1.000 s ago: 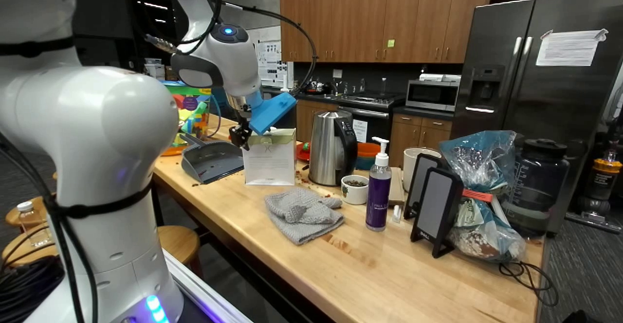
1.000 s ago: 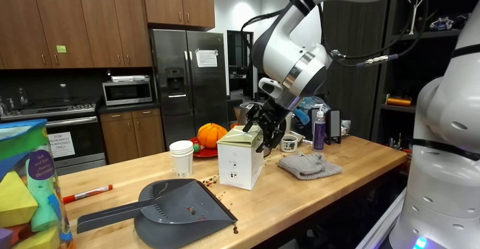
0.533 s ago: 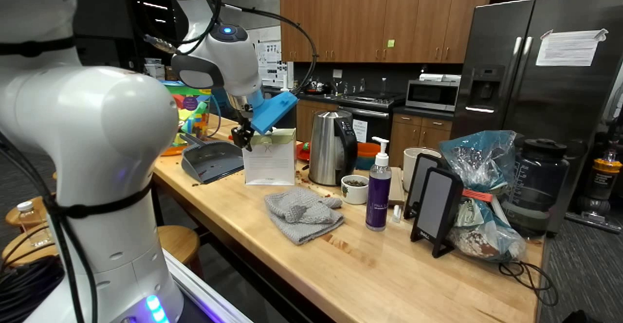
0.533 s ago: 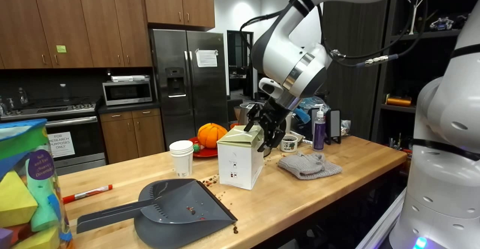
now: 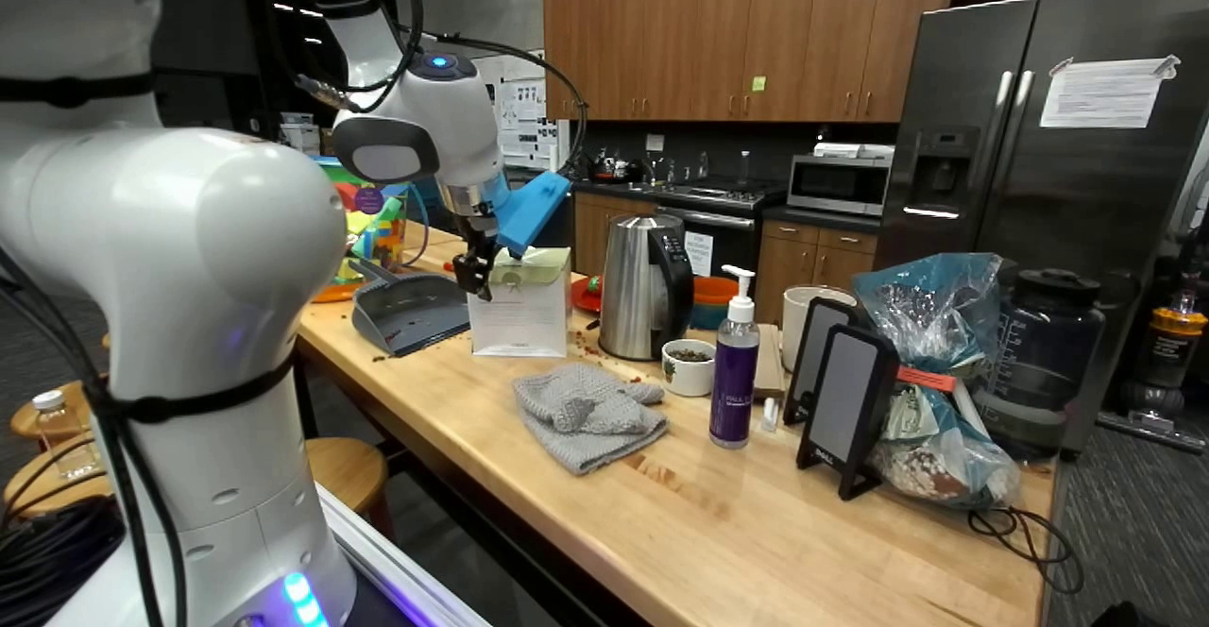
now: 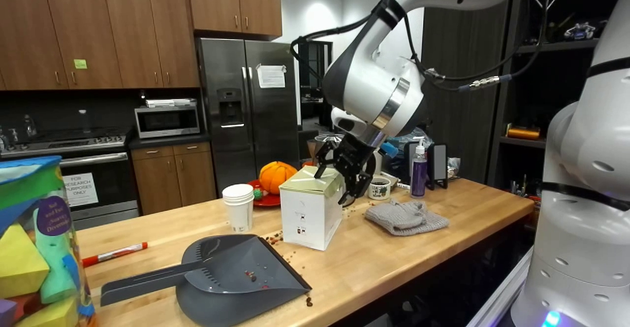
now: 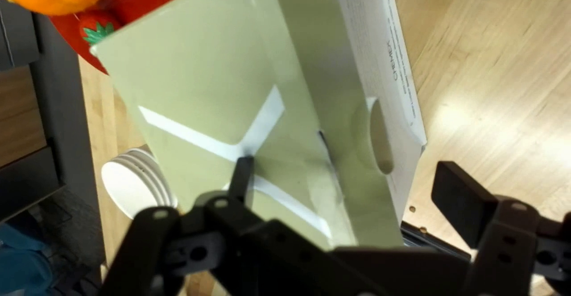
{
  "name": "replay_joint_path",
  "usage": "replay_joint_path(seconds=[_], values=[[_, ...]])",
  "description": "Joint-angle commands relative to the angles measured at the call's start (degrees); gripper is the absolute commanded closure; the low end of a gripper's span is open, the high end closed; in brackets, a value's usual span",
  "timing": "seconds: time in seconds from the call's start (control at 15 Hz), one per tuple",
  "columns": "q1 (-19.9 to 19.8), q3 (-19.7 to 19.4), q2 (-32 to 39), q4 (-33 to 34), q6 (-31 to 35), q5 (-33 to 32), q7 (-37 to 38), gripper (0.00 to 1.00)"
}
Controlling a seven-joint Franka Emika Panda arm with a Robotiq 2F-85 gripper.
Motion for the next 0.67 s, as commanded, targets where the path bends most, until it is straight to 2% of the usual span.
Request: replay_joint_path(seconds=[0.0, 0.6], values=[[-0.41, 2.36, 1.40, 0.00, 3.44, -3.43, 0.00, 0.00], [-0.67, 6.94, 1.30, 0.02, 10.75, -3.91, -0.01, 0.00]])
